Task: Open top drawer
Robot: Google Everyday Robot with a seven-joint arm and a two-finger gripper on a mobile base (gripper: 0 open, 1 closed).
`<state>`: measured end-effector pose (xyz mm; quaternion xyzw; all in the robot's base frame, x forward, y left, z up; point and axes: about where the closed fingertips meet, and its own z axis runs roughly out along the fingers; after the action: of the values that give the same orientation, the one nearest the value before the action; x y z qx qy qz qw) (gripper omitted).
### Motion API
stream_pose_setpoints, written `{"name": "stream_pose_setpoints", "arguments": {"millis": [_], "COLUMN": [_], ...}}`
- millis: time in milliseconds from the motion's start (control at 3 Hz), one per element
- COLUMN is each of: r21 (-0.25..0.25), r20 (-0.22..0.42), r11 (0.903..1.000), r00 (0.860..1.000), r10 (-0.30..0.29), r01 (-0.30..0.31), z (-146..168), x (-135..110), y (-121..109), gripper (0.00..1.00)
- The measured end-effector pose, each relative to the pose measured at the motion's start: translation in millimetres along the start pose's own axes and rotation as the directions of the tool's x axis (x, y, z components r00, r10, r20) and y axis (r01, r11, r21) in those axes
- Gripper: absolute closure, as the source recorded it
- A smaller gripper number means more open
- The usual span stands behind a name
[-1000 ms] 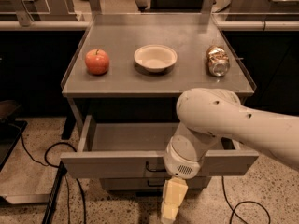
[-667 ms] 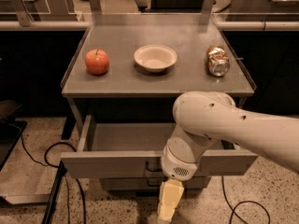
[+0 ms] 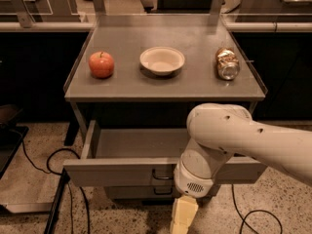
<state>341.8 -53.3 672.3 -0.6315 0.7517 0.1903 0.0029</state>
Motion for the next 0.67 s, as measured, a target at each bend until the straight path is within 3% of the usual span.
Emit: {"name": "stream_pose_setpoints", "arguments": {"millis": [333,667], "r21": [-0.012,-0.012], "r20": [-0.008,-0.008], "r11": [0.9996,0.9996], "r00": [1.0,1.0], "r10": [0.024,0.024], "r01": [-0.024,-0.024], "z": [1.5,-1.1], "x": [13.8,12.0], "y": [8.8,10.4], "gripper": [0.0,0.0]}}
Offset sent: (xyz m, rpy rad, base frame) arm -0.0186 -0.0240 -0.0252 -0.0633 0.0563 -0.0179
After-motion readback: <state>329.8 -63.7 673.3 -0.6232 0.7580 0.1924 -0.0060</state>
